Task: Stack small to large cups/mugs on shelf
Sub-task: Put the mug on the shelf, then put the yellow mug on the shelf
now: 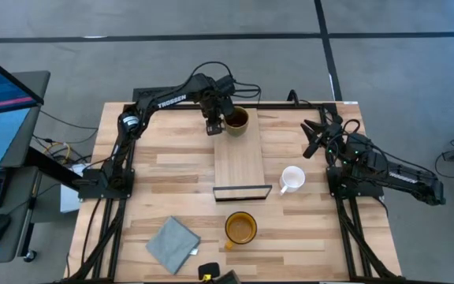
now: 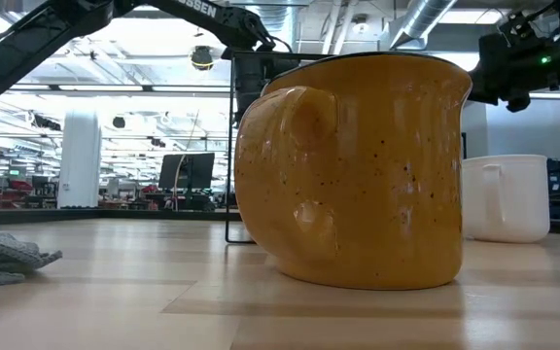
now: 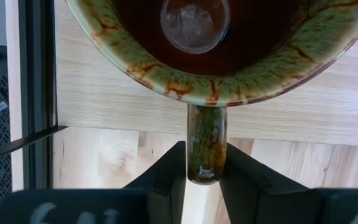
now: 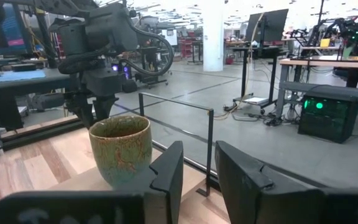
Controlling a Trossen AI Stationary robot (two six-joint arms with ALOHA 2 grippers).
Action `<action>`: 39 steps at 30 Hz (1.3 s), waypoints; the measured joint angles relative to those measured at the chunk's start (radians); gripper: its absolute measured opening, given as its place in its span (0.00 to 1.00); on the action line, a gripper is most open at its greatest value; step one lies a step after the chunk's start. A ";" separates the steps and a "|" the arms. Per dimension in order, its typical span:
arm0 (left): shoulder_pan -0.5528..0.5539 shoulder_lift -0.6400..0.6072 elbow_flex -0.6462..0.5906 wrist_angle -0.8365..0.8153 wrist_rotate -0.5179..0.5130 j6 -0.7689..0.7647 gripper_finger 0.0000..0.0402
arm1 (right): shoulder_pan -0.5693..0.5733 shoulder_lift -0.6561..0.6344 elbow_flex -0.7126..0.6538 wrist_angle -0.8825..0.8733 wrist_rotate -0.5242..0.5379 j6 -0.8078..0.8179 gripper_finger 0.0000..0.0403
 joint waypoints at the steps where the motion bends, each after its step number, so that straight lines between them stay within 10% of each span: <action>1: 0.000 0.000 0.000 0.000 0.001 -0.003 0.22 | 0.000 0.000 0.000 0.000 0.000 0.000 0.29; 13: 0.000 0.000 0.000 -0.002 0.003 -0.018 0.44 | 0.000 0.000 0.000 0.000 0.000 0.000 0.29; 29: 0.000 -0.004 0.295 -0.211 0.001 -0.034 0.46 | 0.000 0.000 0.000 0.000 0.000 0.000 0.29; 39: -0.023 -0.129 0.277 -0.242 0.074 -0.188 0.46 | 0.000 0.000 0.000 0.000 0.000 0.000 0.29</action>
